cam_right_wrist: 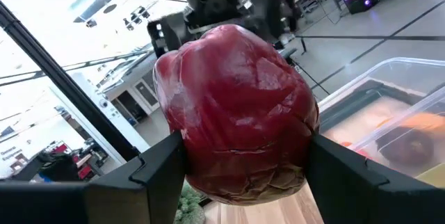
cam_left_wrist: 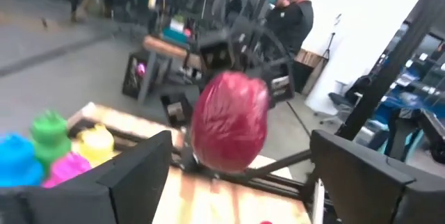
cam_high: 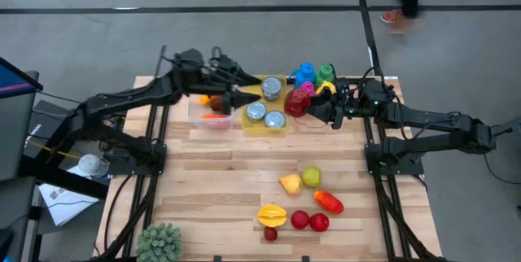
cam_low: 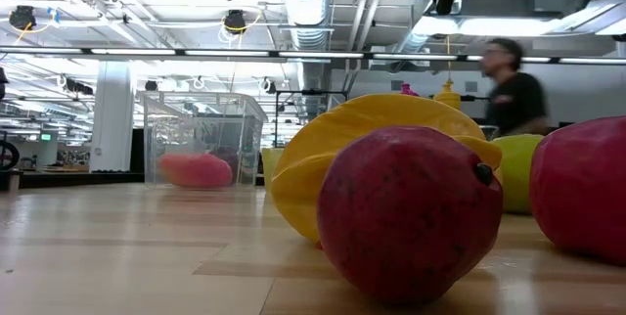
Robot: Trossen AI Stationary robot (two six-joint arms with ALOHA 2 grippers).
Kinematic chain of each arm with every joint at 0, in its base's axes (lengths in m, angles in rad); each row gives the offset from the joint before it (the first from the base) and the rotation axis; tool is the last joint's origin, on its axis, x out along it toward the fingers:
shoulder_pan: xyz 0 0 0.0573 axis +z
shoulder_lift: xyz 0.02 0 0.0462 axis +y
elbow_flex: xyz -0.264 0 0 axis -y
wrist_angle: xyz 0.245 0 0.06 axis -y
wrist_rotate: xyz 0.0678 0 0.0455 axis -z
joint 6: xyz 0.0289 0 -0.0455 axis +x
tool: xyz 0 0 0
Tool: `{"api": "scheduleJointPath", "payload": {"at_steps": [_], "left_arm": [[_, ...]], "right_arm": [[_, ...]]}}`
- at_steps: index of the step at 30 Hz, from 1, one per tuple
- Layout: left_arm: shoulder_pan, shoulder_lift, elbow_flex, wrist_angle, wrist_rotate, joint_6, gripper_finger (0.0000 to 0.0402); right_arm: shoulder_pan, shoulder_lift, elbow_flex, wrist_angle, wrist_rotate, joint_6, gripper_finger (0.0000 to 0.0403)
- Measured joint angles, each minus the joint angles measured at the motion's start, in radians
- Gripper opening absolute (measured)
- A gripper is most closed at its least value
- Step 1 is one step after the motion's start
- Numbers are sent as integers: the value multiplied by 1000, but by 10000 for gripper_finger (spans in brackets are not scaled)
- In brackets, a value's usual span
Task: Pick & Place Food Item
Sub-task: Put the red apple into the transparent container
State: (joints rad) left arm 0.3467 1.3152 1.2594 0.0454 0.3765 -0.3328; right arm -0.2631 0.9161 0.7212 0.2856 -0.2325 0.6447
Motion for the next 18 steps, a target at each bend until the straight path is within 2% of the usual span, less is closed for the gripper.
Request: {"api": "scheduleJointPath", "payload": {"at_steps": [7,12,18], "left_arm": [[-44,133,-1,118,2,-75,369],[-63,201,-1,238,50,-111,371],[-65,244,0,257,51,-121,367]], "right_arm": [[-9,0,0,-24,-3,-25,247],[-9,12,0,-26,-3,-27,247],[5,45,0,-22,3,-25,247]]}}
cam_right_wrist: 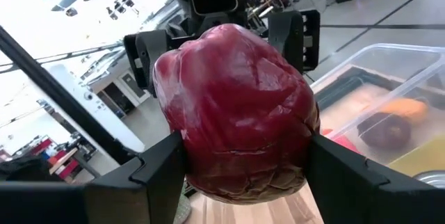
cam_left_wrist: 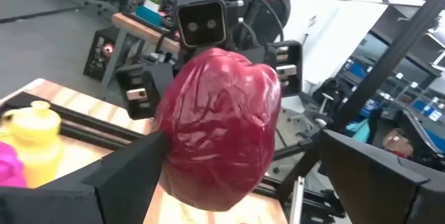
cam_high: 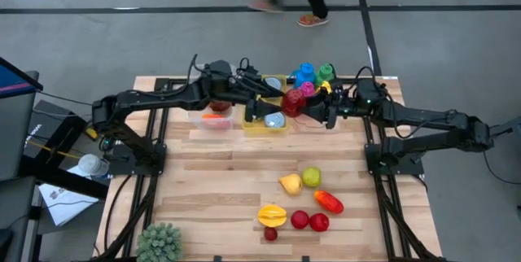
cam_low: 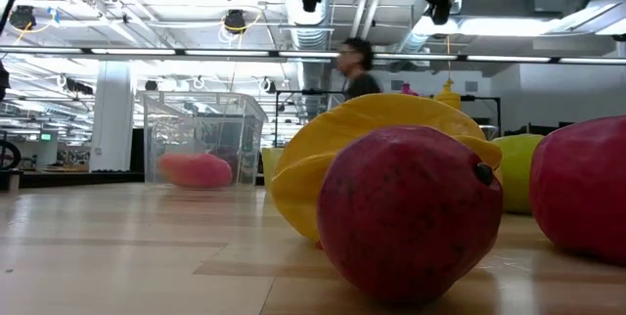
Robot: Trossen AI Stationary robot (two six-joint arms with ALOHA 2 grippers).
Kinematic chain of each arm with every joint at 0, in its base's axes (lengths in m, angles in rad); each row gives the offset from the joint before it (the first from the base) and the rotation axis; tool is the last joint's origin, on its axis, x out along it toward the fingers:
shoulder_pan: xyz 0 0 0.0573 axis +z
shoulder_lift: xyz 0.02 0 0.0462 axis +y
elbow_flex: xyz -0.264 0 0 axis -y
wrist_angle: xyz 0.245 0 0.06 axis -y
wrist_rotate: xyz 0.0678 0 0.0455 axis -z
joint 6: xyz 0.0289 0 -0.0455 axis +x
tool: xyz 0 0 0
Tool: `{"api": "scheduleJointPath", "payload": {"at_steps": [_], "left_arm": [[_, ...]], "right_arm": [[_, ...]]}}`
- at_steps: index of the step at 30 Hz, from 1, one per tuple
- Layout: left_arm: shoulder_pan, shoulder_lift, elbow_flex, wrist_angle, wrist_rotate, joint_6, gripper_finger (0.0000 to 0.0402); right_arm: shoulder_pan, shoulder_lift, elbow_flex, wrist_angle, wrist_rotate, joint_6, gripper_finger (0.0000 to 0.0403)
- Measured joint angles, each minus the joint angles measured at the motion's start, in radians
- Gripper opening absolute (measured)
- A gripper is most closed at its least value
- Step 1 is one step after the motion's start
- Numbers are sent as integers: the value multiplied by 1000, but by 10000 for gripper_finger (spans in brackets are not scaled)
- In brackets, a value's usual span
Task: Pick & Place Food Item
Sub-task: Put the red apple into the transparent container
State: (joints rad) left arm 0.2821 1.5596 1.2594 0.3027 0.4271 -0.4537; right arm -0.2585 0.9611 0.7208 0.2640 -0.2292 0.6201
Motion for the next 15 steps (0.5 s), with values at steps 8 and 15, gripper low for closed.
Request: {"api": "scheduleJointPath", "payload": {"at_steps": [8,15], "left_arm": [[7,-1,-1,-25,-2,21,362],[15,-8,0,-70,-3,57,356]], "right_arm": [[4,21,0,12,-1,0,254],[6,21,0,6,-8,9,255]]}}
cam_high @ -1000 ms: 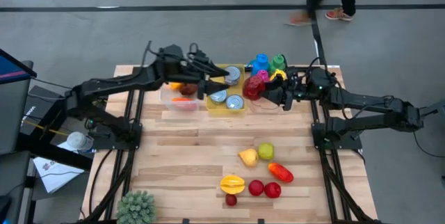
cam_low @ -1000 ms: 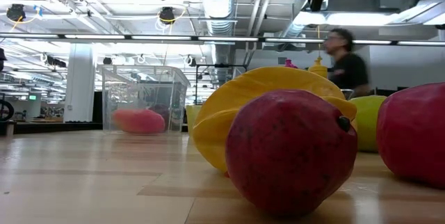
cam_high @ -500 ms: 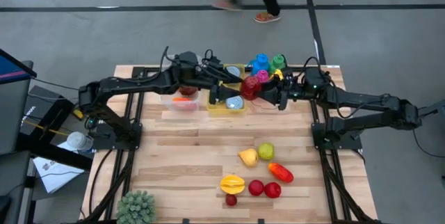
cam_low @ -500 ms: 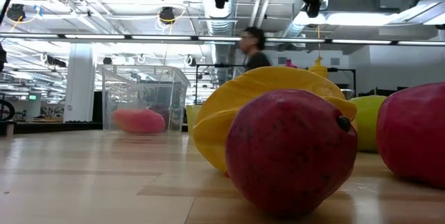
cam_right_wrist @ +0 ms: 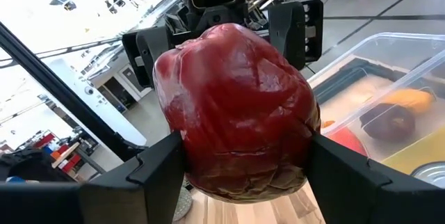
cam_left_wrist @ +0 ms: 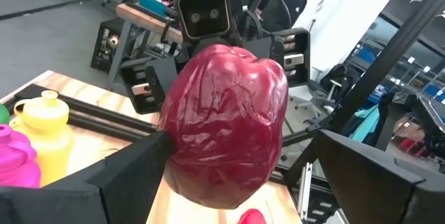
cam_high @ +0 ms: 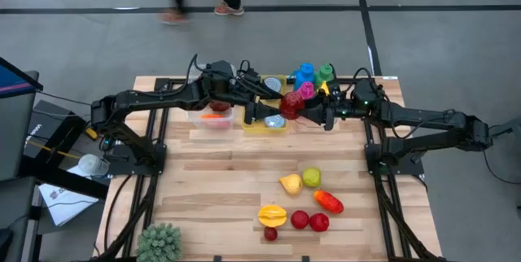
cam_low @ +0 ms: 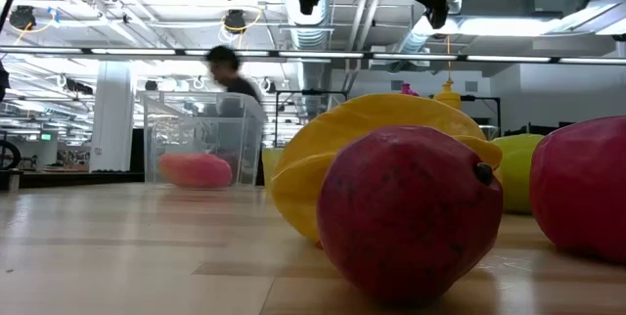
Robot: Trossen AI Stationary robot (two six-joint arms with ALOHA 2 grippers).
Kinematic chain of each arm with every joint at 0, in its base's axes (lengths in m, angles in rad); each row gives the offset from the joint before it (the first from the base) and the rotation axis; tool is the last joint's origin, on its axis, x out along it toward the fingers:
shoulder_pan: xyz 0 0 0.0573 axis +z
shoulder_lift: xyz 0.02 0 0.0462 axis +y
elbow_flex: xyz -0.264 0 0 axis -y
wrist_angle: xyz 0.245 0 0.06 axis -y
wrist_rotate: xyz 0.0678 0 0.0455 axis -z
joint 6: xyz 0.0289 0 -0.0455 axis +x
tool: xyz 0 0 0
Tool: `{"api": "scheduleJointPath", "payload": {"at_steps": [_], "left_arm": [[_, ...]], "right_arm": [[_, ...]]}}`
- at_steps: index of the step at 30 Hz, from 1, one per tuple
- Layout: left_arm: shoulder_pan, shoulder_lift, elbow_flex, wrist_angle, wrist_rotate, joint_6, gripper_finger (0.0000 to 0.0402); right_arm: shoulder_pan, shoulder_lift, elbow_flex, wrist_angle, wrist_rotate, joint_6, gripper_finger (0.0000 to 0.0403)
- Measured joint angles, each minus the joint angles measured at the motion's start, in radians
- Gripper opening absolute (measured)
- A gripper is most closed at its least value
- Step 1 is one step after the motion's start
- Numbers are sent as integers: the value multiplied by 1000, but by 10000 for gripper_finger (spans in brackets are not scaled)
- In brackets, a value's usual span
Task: Pick & Place Food Item
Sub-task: Put the red apple into the transparent container
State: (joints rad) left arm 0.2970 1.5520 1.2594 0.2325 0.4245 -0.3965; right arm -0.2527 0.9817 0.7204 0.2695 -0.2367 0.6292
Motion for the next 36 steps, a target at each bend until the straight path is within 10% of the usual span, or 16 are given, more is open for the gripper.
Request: {"api": "scheduleJointPath", "payload": {"at_steps": [36], "left_arm": [[-27,14,1,-29,-7,51,355]], "right_arm": [[15,54,1,81,-1,23,256]]}}
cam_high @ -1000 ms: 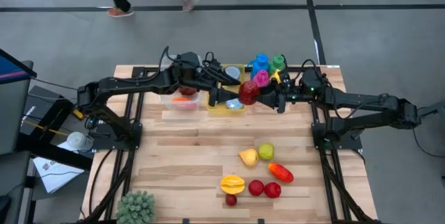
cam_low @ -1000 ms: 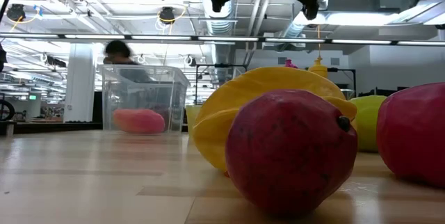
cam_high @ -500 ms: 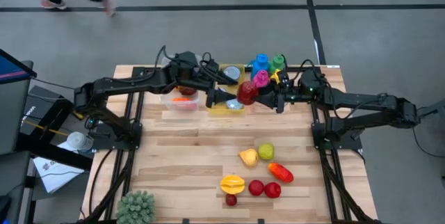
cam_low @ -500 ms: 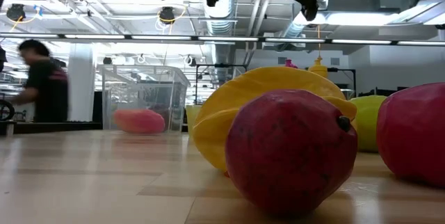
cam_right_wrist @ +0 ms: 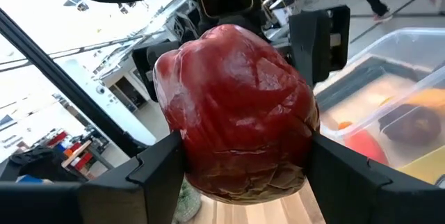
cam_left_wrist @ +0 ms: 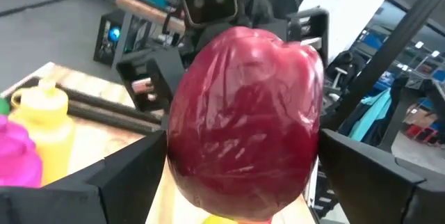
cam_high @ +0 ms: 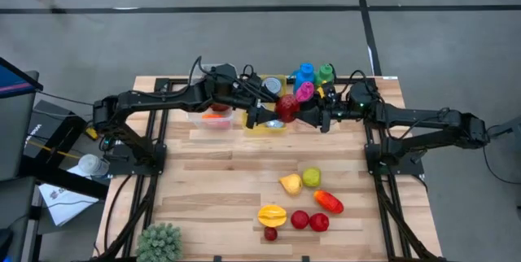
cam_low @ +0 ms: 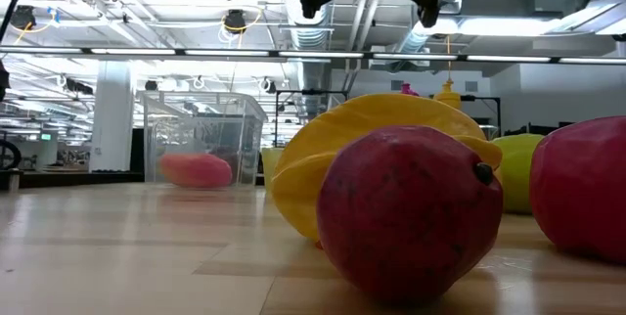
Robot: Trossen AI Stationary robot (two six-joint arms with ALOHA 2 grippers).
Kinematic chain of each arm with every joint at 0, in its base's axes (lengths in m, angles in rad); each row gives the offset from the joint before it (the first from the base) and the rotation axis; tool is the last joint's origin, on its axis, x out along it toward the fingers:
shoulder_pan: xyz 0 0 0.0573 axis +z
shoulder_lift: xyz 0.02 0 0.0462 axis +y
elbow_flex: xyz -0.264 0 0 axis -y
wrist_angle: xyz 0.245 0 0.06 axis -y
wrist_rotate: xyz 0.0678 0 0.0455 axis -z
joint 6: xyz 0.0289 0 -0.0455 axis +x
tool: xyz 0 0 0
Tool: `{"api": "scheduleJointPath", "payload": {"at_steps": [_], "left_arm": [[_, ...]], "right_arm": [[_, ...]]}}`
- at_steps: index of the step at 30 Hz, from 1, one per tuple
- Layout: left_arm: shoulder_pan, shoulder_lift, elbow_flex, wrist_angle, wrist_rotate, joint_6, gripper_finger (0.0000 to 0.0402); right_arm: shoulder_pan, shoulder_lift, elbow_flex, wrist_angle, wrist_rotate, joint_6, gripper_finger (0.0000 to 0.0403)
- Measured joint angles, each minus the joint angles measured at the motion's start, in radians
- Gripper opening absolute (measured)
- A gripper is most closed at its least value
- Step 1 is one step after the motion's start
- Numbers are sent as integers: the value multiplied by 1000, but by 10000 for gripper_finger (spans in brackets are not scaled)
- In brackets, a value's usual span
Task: Pick & Place Food Item
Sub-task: Put the red apple into the transparent container
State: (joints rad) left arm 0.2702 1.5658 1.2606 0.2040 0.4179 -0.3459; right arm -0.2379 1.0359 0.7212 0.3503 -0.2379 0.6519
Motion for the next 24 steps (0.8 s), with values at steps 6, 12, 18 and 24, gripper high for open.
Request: {"api": "scheduleJointPath", "payload": {"at_steps": [6,12,18,24], "left_arm": [[-2,-1,0,4,0,-10,328],[-6,-3,-1,15,-1,-13,295],[-10,-4,-1,14,-3,-23,287],[-11,-4,-1,14,-6,-24,286]], "right_arm": [[0,1,-1,4,-2,2,256],[1,-1,0,10,-3,2,256],[1,-1,-1,10,-6,3,256],[0,-1,-1,10,-24,-14,287]]}}
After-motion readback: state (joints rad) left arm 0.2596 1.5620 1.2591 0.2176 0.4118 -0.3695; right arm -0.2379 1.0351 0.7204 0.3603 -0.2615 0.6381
